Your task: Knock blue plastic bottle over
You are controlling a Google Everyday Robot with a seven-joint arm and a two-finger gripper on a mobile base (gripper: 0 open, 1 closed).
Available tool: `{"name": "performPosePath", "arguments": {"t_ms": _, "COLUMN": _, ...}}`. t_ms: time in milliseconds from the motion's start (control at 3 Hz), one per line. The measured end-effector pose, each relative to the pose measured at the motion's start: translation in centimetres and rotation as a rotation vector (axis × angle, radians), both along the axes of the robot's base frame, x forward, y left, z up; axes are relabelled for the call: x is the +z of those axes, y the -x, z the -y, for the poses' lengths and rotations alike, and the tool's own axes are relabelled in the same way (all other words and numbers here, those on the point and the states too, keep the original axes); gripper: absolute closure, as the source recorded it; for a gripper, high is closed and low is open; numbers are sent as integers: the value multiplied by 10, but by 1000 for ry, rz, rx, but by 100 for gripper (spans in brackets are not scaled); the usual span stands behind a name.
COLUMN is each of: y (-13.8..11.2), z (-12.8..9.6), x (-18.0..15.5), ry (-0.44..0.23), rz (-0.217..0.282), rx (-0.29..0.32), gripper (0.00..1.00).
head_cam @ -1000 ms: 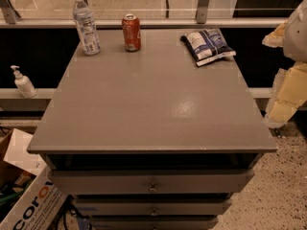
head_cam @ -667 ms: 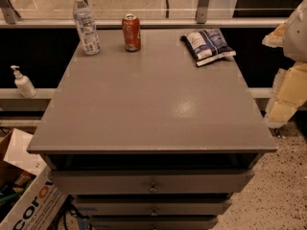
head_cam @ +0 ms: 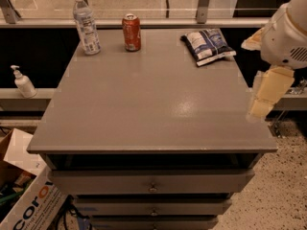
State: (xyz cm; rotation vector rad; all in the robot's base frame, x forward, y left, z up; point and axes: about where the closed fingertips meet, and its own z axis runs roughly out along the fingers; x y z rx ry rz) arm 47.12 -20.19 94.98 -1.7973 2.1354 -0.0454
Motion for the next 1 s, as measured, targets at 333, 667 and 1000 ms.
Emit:
{"name": "performPosePath", "arguments": {"t_ms": 333, "y": -26, "z": -19, "x": -26, "ry": -75, "rz": 24, "rx": 70, "gripper": 0}}
{"name": "performPosePath", "arguments": {"t_ms": 667, "y": -42, "z": -50, "x": -50, "ry": -161, "rz": 41, "rx": 142, "gripper": 0}}
{"name": "performPosePath", "arguments": {"t_ms": 1000, "y": -42, "z": -50, "x": -50, "ry": -160, "rz": 40, "rx": 142, "gripper": 0}}
